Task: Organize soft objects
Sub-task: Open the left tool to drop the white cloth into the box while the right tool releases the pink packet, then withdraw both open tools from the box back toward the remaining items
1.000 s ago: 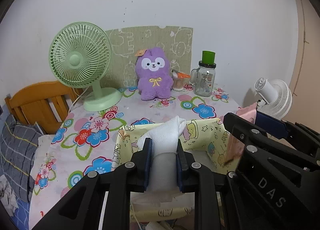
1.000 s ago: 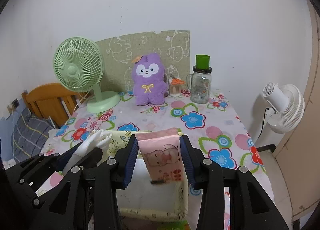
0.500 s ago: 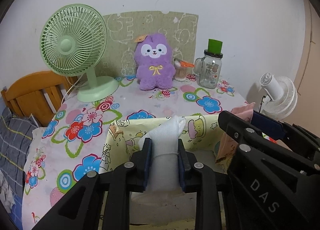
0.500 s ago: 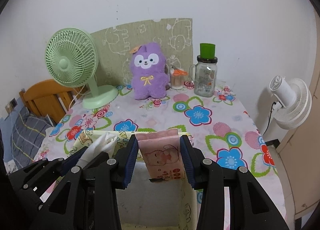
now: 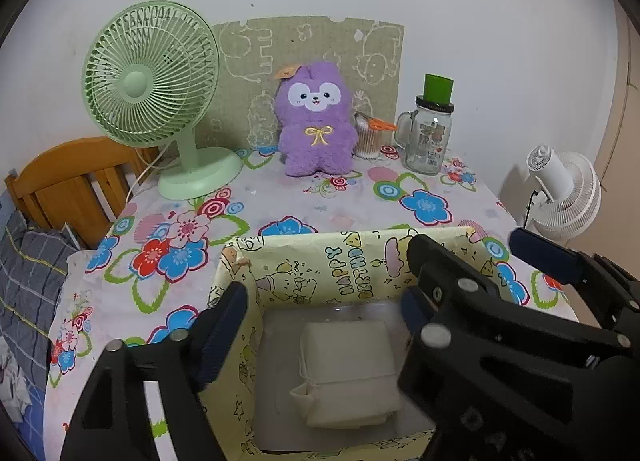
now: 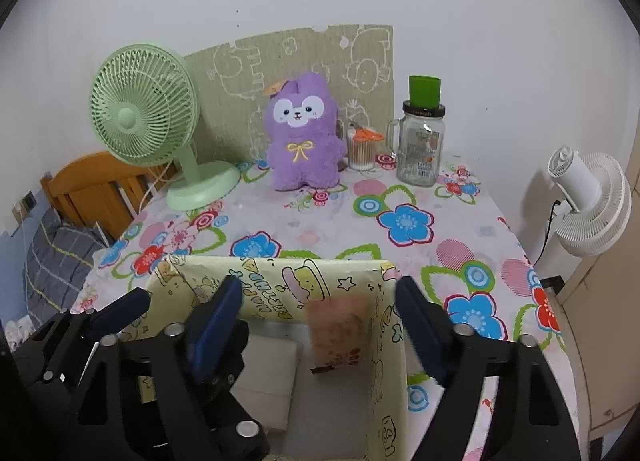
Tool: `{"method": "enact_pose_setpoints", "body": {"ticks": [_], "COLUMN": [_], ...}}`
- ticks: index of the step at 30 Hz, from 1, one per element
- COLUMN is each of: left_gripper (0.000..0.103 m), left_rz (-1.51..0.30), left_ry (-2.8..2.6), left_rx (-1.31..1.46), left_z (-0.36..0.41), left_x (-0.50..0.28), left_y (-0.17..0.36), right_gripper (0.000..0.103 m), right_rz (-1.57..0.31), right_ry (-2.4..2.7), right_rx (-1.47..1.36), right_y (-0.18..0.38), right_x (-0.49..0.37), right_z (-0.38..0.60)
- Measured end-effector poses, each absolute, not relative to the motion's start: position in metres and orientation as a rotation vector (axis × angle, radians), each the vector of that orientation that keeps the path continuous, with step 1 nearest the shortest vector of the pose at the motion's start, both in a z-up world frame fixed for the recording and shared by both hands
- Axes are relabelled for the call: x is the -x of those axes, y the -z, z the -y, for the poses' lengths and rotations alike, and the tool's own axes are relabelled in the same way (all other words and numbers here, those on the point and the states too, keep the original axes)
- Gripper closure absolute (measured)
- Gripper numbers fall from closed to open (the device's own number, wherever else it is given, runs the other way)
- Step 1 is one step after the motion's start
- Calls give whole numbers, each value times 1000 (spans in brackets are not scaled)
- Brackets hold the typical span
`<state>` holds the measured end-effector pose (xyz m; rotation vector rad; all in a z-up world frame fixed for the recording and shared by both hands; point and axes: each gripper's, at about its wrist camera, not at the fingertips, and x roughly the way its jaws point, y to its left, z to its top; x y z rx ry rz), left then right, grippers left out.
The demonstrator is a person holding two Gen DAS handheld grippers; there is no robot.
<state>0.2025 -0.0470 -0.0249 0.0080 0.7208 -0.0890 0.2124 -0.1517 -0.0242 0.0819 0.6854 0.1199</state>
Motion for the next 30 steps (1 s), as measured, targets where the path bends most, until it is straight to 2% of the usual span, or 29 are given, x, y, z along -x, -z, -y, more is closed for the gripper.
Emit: {"method": "enact_pose_setpoints", "body": {"ticks": [4, 8, 30], "left_gripper": [11, 8, 7], "left_rz": [-716, -700, -625], "left_ry": [92, 89, 96], "left_rx": [-9, -16, -19], "left_z": [47, 49, 51], "left_x": [-199, -193, -146], "left_y": [21, 17, -6], "right_gripper": [9, 8, 3], "right_rz": [-675, -672, -609], "right_ry": [-114, -112, -102], "right_rx": [-65, -67, -67], "right_y": [19, 16, -11], "right_x": [-208, -203, -153], "right_z": [150, 151, 155]}}
